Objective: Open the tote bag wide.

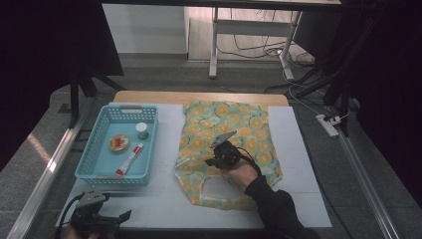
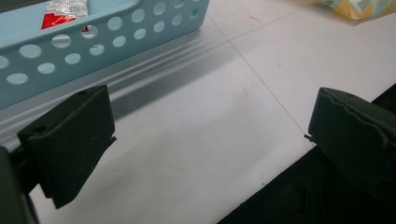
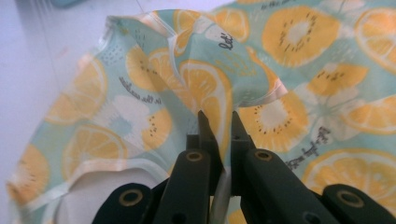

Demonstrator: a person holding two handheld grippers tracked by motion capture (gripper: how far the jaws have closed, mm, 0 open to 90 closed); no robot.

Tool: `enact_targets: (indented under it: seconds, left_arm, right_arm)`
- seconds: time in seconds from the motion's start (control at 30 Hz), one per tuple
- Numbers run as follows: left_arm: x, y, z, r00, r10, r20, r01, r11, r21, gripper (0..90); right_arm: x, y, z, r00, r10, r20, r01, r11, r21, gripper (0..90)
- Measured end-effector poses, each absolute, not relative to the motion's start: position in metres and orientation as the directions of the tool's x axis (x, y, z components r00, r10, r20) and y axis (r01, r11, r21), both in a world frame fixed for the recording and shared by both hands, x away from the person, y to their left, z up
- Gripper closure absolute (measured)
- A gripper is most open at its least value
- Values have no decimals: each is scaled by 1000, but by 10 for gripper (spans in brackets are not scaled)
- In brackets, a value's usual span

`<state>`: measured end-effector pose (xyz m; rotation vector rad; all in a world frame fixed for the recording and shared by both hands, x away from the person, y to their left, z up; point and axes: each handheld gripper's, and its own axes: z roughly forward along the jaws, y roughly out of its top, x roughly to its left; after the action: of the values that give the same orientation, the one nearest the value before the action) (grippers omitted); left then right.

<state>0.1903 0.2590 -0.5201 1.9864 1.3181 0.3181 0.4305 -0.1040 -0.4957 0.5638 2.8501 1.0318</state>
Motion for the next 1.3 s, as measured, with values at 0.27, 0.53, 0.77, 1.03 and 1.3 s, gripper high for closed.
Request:
enact_targets:
  seconds: [0.27, 0.53, 0.77, 1.03, 1.3]
  left_arm:
    - [190, 259, -520, 446, 877, -179, 699, -216, 681, 10]
    - [190, 259, -520, 446, 877, -180, 699, -216, 682, 10]
    - [190, 260, -520, 446, 876, -183, 699, -214, 682, 10]
    - [190, 260, -520, 447, 875, -184, 699, -214, 682, 10]
    - [190, 260, -520, 446, 876, -185, 698, -212, 684, 10]
  right_arm:
    - [435, -105, -470, -943, 328, 61, 283, 691, 665, 896]
    - [442, -107, -444, -942, 335, 27, 258, 668, 698, 896]
    - [446, -105, -422, -942, 335, -15, 222, 655, 723, 895]
    - [450, -104, -403, -941, 335, -51, 192, 650, 735, 896]
    - [453, -100, -381, -937, 343, -65, 181, 637, 750, 896]
